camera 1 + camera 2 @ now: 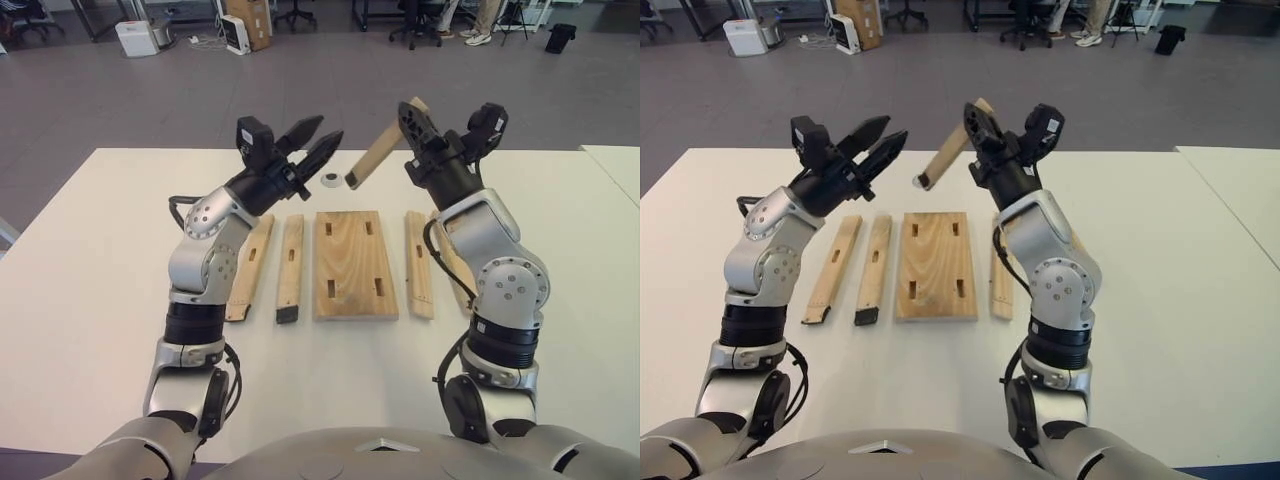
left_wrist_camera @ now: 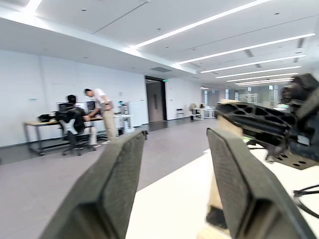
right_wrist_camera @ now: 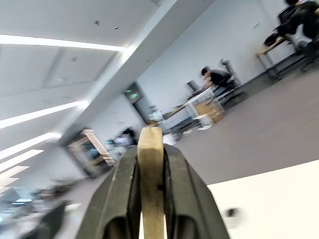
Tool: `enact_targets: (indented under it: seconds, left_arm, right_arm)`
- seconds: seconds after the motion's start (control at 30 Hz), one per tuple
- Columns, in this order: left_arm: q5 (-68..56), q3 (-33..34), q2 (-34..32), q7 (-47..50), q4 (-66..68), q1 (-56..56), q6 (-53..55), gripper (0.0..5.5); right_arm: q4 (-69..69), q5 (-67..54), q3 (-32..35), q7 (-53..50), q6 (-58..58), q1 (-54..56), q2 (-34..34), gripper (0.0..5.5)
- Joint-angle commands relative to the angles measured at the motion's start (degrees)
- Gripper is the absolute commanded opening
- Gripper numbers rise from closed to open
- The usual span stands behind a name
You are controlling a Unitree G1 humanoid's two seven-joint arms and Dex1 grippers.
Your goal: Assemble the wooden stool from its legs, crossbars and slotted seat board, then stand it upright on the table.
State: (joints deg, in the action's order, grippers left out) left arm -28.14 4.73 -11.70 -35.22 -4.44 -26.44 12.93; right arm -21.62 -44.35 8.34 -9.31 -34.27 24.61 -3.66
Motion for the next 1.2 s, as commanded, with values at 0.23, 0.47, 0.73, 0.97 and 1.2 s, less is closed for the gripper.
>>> enact_targets:
  seconds: [0.23, 0.47, 0.73, 0.97, 1.2]
  left_arm:
    - [4.4, 0.7, -0.5, 4.7, 0.7, 4.3, -3.0, 2.27]
    - [5.1, 0.3, -0.2, 5.1, 0.8, 5.0, -3.9, 2.27]
    - [5.0, 0.8, -1.5, 4.5, 1.4, 4.8, -4.2, 2.27]
    - [5.1, 0.5, -1.3, 4.9, 1.9, 4.9, -4.9, 2.27]
    - [4.9, 0.5, -1.2, 4.9, 1.9, 5.0, -5.6, 2.27]
  right_arm:
    - [8.0, 17.4, -0.3, -1.5, 6.2, -11.6, -1.2, 0.4]
    - [10.3, 21.3, 0.3, -1.3, 6.2, -12.7, 0.3, 0.4]
    - [11.1, 23.0, 0.8, -0.7, 6.3, -13.5, 2.4, 0.4]
    - [16.5, 28.5, -3.1, 5.0, 11.4, -15.4, 0.2, 0.4]
    - [20.9, 30.1, -5.3, 12.9, 19.2, -21.1, -0.5, 0.4]
